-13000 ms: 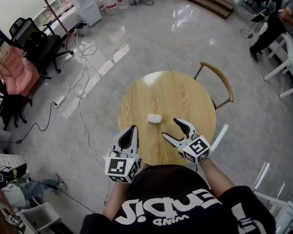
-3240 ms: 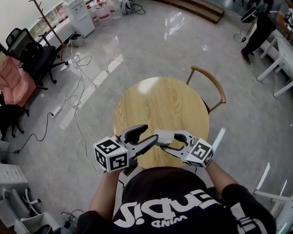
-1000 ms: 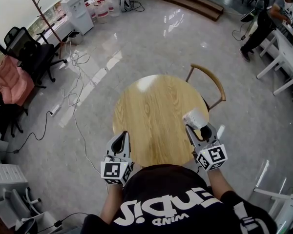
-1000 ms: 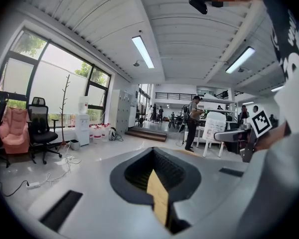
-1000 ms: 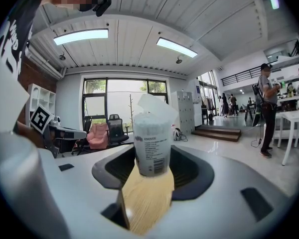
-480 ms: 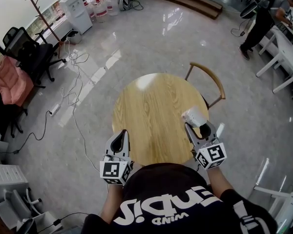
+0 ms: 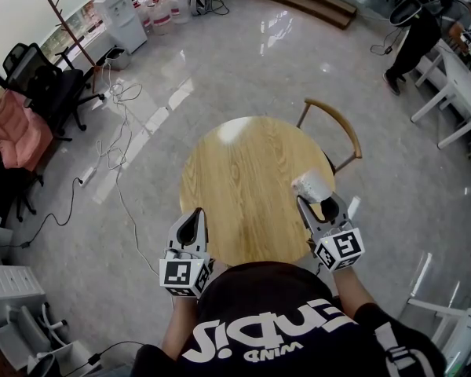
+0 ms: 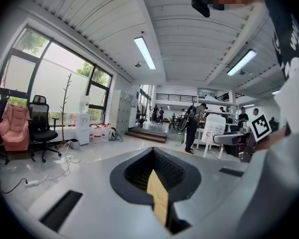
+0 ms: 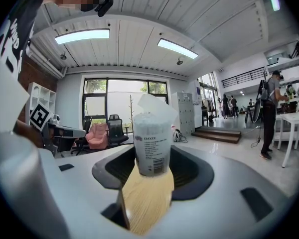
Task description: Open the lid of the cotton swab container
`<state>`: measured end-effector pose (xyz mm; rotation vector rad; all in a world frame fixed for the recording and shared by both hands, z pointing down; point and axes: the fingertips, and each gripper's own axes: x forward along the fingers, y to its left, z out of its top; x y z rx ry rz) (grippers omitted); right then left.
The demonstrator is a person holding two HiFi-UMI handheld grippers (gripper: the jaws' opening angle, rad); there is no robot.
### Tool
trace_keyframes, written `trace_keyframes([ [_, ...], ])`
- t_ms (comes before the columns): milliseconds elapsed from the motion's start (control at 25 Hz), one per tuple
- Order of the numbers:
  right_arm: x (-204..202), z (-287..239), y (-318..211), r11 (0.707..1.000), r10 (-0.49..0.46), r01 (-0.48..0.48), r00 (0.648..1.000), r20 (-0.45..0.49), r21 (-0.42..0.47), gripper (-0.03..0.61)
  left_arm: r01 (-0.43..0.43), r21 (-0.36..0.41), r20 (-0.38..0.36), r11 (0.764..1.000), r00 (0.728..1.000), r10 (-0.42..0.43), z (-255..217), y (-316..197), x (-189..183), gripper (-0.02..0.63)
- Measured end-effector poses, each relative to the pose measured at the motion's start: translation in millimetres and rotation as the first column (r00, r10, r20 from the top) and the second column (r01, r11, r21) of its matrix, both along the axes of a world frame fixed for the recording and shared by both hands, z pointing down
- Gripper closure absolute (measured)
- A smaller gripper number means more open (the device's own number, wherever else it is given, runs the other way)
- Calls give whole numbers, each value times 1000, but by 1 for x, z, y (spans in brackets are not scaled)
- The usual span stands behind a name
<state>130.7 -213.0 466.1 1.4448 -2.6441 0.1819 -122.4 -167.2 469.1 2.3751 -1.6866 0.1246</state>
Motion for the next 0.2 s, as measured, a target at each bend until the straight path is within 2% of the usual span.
trace_keyframes([
  [200,-3,0,-3,1000,-3,3,1000,1,2,366,0,-1,-1,1000,1000,0,2,-2,-2,606],
])
